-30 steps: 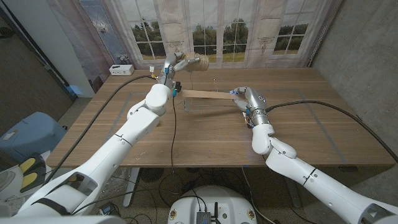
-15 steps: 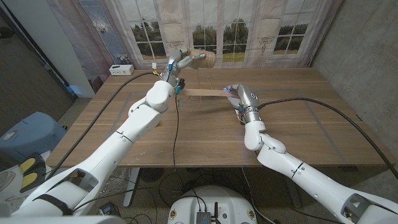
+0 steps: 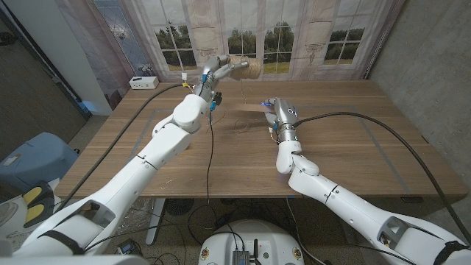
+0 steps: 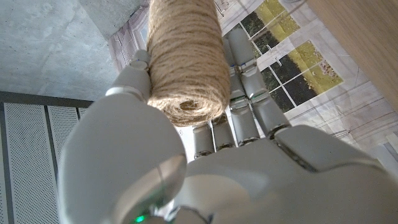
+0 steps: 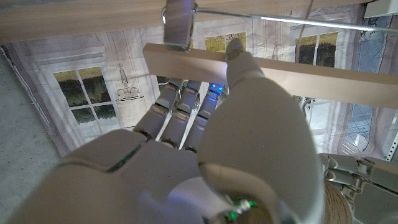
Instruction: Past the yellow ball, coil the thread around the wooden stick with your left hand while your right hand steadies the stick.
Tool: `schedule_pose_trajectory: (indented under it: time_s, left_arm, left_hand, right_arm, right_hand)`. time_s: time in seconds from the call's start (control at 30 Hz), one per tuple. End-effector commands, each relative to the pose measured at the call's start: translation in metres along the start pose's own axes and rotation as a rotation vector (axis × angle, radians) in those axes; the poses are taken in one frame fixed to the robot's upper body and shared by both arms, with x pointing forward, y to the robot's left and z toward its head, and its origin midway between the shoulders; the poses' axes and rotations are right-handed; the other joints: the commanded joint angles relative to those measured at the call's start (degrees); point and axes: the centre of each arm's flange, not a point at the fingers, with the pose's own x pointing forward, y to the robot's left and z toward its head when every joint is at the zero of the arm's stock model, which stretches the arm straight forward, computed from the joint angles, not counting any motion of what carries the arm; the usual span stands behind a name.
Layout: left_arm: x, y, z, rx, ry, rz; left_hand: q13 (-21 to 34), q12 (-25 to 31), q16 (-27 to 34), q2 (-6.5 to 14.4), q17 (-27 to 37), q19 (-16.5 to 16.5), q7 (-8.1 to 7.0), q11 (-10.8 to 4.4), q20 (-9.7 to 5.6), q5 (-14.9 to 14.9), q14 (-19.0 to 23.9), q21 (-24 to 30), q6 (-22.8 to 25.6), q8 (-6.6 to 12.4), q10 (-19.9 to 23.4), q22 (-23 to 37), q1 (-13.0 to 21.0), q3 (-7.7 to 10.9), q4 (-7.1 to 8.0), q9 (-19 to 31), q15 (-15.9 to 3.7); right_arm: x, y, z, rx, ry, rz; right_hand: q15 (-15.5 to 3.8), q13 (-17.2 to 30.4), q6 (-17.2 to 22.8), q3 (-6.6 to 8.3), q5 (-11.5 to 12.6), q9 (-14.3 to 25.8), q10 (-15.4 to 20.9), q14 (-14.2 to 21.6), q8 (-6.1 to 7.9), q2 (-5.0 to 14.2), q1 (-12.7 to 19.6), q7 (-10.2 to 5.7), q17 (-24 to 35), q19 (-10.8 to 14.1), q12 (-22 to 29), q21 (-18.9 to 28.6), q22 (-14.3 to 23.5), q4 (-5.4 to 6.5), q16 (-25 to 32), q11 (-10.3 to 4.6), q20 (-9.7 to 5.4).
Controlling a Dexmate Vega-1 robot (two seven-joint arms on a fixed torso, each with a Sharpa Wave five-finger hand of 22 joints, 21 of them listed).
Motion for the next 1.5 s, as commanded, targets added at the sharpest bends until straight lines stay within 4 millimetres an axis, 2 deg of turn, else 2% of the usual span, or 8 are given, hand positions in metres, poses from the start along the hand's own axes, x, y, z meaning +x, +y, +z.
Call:
schedule_pose_trajectory:
  time_s: [0.03,0.4,0.77,1.07,1.5]
  left_arm:
    - [-0.013,-0.003,0.006,-0.033,-0.013,-0.029]
    - [-0.029,-0.004,0.008,-0.054,-0.016,-0.042]
    - [-0.045,-0.009,-0.01,-0.108,0.07,-0.086]
    - [-0.055,-0.017,-0.032,-0.131,0.163,-0.118]
    - [-0.063,-0.022,-0.058,-0.178,0.266,-0.124]
  left_hand:
    - [9.1,0.5,-0.3,12.2,0.0,1.7,-1.54,-7.44,-4.98,0.4,10.3,0.3,2.4,0.45,7.3,0.0,12.0,6.16,1.14,1.7,-14.56]
    - [9.2,0.4,-0.7,12.2,0.0,1.9,-1.6,-7.62,-5.01,0.4,10.5,0.4,2.6,0.4,7.3,0.0,11.8,6.33,1.13,1.8,-14.52]
    - [9.1,0.4,-0.9,12.1,0.1,2.0,-1.59,-7.6,-5.05,0.4,11.0,0.6,2.8,0.29,7.5,0.0,11.6,6.42,1.1,1.8,-14.55]
    - [9.1,0.4,-1.3,12.1,0.0,2.2,-1.59,-7.71,-5.1,0.5,11.1,0.7,2.9,0.2,7.6,0.0,11.4,6.51,1.11,1.8,-14.52]
    - [9.0,0.3,-1.7,12.0,0.1,2.3,-1.69,-7.78,-5.06,0.5,11.2,0.7,2.9,0.11,7.7,0.0,11.3,6.65,1.05,1.9,-14.54]
  right_arm:
    - [0.011,0.013,0.008,-0.06,0.087,-0.028]
    - [0.019,0.005,-0.002,-0.045,0.198,-0.134]
    - [0.023,-0.009,-0.011,-0.02,0.242,-0.253]
    - [0.023,-0.018,-0.016,0.005,0.236,-0.348]
    - [0.022,-0.029,-0.019,0.053,0.217,-0.441]
  right_hand:
    - [-8.85,7.5,2.2,0.46,0.3,0.2,7.1,0.9,0.19,3.01,0.8,2.16,0.1,0.2,6.5,0.4,0.2,0.76,0.2,0.35,0.28]
    - [-8.7,7.1,2.3,0.55,0.3,0.2,7.2,1.7,0.13,2.94,0.4,2.5,0.0,0.2,6.5,0.6,0.1,0.92,0.0,0.57,0.64]
    - [-8.61,7.0,2.3,0.66,0.4,0.2,7.3,2.3,0.08,2.78,0.2,2.63,-0.1,0.2,6.6,0.7,0.1,0.9,-0.4,0.53,0.94]
    - [-8.64,6.8,2.4,0.73,0.4,0.2,7.5,2.7,0.09,2.71,0.2,2.72,0.0,0.1,6.7,0.8,0.1,0.84,-0.5,0.5,1.01]
    - [-8.62,6.7,2.5,0.87,0.4,0.2,7.7,2.9,0.07,2.61,0.1,2.74,-0.1,0.2,6.9,1.0,0.0,0.77,-1.0,0.49,1.04]
